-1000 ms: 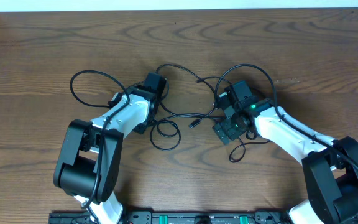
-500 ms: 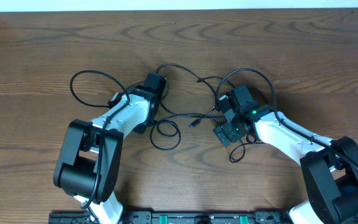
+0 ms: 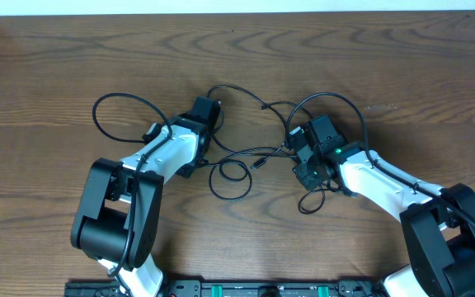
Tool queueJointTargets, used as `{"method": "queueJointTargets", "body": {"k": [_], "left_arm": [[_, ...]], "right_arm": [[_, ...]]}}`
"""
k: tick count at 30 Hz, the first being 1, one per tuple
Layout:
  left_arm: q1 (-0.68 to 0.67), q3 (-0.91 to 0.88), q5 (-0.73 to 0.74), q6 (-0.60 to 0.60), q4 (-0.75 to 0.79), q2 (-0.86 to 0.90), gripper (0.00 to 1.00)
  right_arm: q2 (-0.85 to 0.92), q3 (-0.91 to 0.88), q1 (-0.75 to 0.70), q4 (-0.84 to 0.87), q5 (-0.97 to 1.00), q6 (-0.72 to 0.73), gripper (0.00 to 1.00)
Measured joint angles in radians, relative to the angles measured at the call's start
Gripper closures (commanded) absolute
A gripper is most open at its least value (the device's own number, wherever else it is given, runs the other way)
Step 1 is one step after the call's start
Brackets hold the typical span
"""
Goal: Untangle cables
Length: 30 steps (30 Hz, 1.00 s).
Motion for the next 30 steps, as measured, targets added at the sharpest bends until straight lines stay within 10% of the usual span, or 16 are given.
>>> {"method": "queueJointTargets", "body": {"k": [7,18,30], "left_arm": [[0.000,-0.003,-0.011,-0.013,0.001,0.000,0.08],[0.000,-0.003,-0.014,-0.018,0.001,0.000,0.05],[0.000,-0.003,-0.014,-0.018,0.001,0.000,0.05]], "right_arm": [[-0.048,0.009,-0.014,-0.147,0.005,0.051,0.99],[-0.461,0.073,-0.200,-0.267,0.278,0.344,0.99],[-0.679,0.073,-0.227,-0.188,-0.067,0.246,0.99]]}}
